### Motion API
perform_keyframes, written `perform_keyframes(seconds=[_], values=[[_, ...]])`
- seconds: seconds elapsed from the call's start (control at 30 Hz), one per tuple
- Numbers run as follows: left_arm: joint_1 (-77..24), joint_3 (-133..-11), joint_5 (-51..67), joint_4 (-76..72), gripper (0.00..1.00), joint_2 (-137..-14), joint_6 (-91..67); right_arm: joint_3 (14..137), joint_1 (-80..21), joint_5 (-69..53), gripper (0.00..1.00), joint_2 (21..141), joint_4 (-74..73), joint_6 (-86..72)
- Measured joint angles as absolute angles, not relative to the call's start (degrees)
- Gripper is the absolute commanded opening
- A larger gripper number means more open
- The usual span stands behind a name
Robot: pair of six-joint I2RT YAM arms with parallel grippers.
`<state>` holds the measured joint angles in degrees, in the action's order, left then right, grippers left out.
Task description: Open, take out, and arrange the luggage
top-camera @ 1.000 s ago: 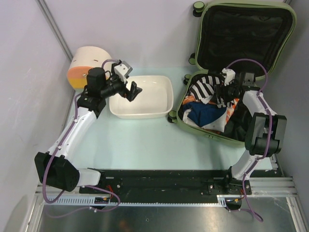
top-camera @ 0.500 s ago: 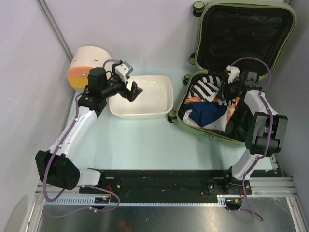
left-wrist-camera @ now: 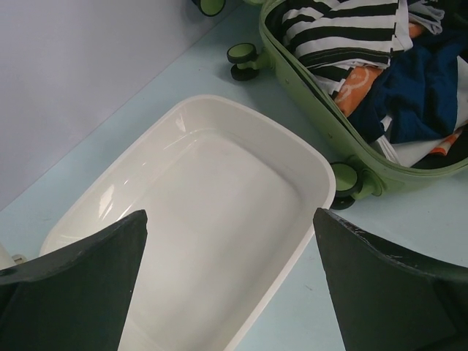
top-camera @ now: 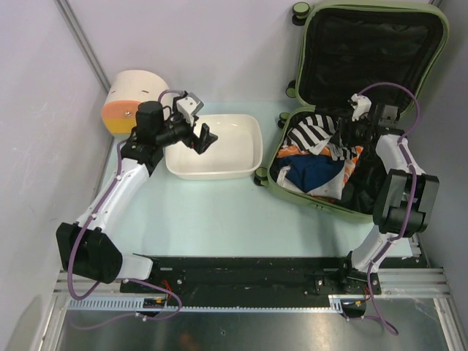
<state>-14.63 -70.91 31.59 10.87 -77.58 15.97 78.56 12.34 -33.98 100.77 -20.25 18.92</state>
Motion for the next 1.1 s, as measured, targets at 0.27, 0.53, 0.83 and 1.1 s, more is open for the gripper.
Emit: perform_keyframes(seconds=[0.27, 0.53, 0.83, 1.1], values=[[-14.6, -71.1, 31.7, 10.9, 1.0, -77.6, 16.0, 80.1, 11.5, -34.5, 0.69, 100.9, -23.3, 22.8], [-14.7, -71.1, 31.7, 10.9, 1.0, -77.9, 15.9, 80.2, 10.6, -33.4, 0.7, 102.7, -26.2, 26.9], [-14.7, -71.1, 31.8, 10.9, 1.0, -78.0, 15.9, 80.4, 10.3, -33.6, 0.89, 103.6, -27.5, 29.4], [-14.7, -71.4, 32.2, 10.9, 1.0, -78.7, 15.5, 80.4, 10.4, -33.7, 0.72, 103.6, -28.0, 29.5]])
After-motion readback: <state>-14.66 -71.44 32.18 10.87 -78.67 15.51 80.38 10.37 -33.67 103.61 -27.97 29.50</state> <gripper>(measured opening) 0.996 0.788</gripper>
